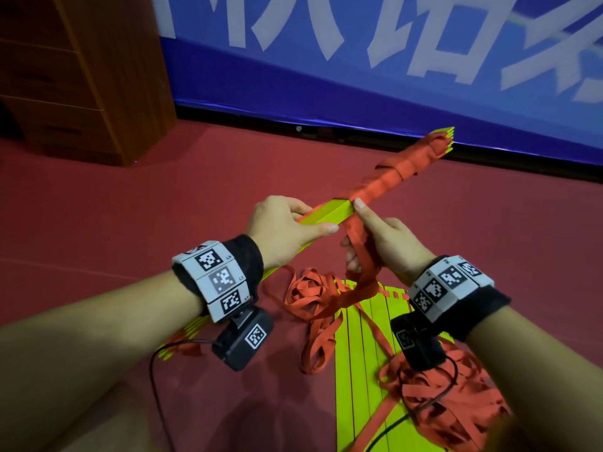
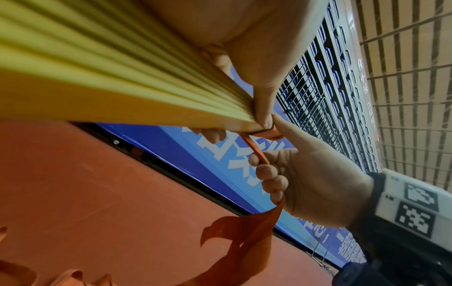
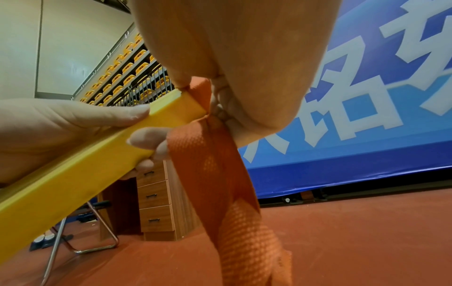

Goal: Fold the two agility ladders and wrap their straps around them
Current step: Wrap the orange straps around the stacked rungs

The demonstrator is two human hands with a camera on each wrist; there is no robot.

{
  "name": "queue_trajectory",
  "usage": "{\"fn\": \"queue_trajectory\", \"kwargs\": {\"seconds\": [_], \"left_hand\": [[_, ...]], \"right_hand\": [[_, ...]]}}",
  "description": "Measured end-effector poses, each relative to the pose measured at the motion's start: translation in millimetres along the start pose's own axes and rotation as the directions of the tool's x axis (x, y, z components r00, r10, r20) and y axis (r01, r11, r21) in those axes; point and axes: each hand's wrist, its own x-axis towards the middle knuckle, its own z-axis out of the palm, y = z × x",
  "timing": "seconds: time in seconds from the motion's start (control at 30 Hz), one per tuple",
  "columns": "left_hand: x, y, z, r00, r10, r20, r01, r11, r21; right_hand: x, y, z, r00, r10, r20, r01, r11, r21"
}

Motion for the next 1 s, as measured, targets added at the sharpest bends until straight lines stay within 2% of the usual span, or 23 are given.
{"fn": "queue_trajectory", "kwargs": {"seconds": [0.2,0.4,0.57,0.7,0.87,1.0], "left_hand": [[3.4,-2.2,1.6,0.991,0.037,-0.132,-0.029,0.997,0.065],[2.5,-5.7,2.4,0.988,0.077,-0.131,-0.042,0.965,0.257],[-3.5,2.4,0.2,0.977,0.154,-0.144,-0.096,0.932,0.350],[-8.8,2.9,4.0,0.976,0.187,-0.111,-0.134,0.919,0.371],[-10.7,0.8,7.6,0.980,0.193,-0.052,-0.159,0.910,0.383],[-9.5,-2.3,9.2,0.984,0.179,0.004,-0.173,0.948,0.266]], "right_hand": [[-3.1,-7.1,3.5,0.999,0.044,-0.007,-0.045,0.998,-0.040],[-3.6,-10.3,11.8,0.991,-0.096,-0.093,0.087,0.991,-0.099],[0.9,-7.0,16.2,0.969,-0.168,-0.182,0.144,0.980,-0.137],[6.2,-3.2,14.7,0.955,-0.180,-0.236,0.142,0.975,-0.169],[9.1,1.3,16.0,0.957,-0.187,-0.222,0.163,0.979,-0.124],[10.0,2.3,15.3,0.948,-0.207,-0.243,0.192,0.978,-0.082]]}}
